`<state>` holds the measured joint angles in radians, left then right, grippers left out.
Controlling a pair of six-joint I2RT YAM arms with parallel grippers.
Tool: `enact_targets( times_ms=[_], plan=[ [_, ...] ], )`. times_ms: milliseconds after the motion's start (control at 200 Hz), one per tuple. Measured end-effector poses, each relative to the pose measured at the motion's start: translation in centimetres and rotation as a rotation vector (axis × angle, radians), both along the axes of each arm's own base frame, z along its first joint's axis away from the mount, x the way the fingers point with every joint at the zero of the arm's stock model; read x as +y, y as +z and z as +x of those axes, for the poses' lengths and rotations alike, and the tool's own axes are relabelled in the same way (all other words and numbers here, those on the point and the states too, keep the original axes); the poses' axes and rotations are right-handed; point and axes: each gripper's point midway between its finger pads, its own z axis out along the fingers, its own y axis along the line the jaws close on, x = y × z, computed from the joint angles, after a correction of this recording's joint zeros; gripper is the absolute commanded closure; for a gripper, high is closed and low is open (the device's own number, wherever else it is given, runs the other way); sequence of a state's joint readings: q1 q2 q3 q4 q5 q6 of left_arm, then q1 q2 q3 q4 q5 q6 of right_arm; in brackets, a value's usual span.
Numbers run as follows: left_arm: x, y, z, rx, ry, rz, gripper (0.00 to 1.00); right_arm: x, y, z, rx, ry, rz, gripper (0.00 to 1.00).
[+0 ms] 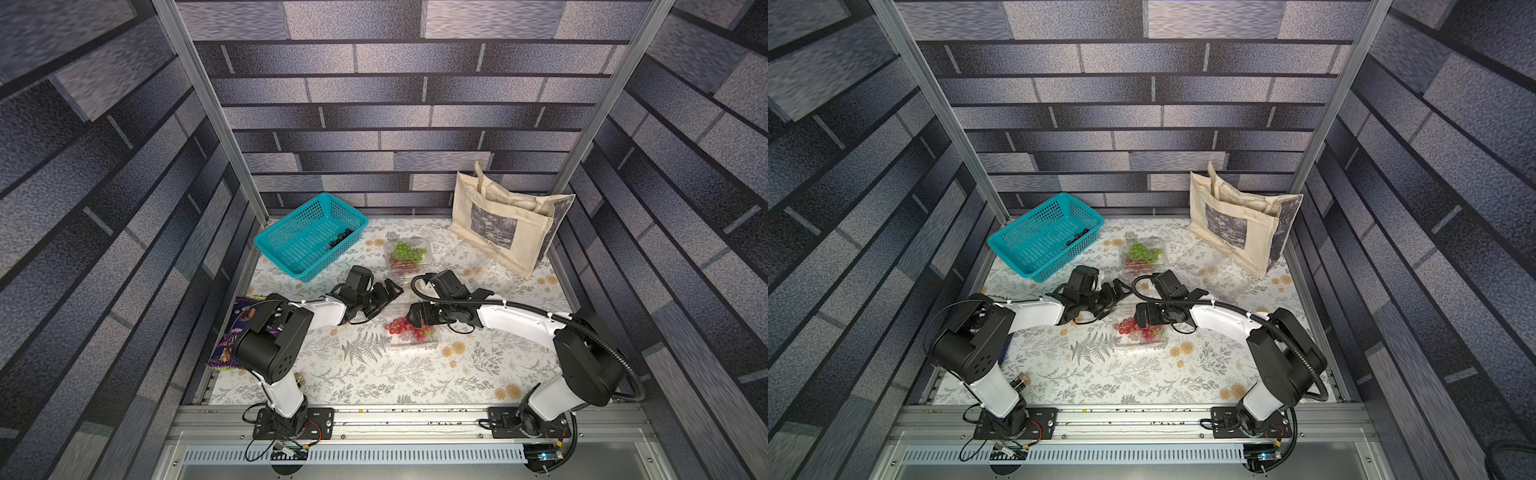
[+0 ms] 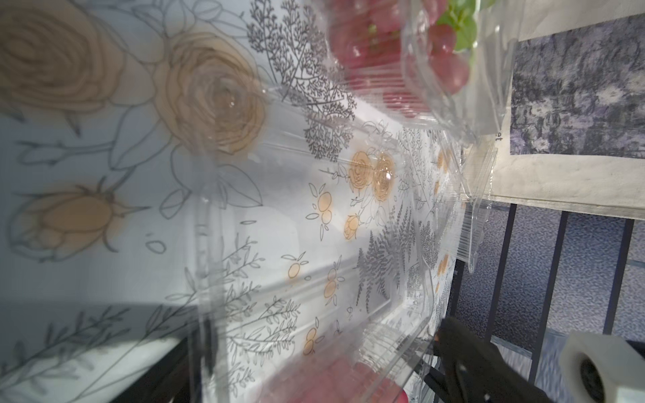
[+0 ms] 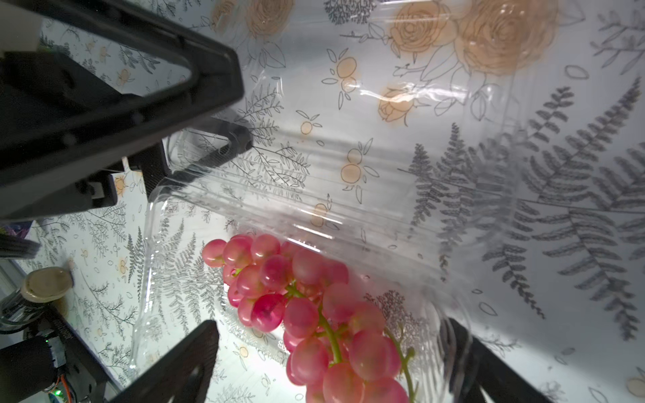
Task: Pack grapes into containers
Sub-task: Close the packing box at the center of the board.
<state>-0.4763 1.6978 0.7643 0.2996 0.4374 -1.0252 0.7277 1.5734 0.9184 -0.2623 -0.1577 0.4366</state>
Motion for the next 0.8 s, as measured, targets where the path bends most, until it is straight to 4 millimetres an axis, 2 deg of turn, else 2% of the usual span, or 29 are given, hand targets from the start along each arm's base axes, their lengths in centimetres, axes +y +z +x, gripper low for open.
enact_targets(
  times_ms=[140,431,796],
  plan=[
    [0.4,0.6,-0.2,-0.011,0.006,-0.006,0.0,0.7,0.6,0.0,-0.019,0.02,0.011,0.0],
    [0.7,3.2,0.1,-0.067,0.016,-0.032,0.0,2.0,1.4,0.4,-0.049,0.058,0.016,0.0],
    [1.2,3.0,-0.7,-0.049,0.02,-0.016,0.0,2.8,2.1,0.8,-0.069,0.077,0.019,0.0]
  ],
)
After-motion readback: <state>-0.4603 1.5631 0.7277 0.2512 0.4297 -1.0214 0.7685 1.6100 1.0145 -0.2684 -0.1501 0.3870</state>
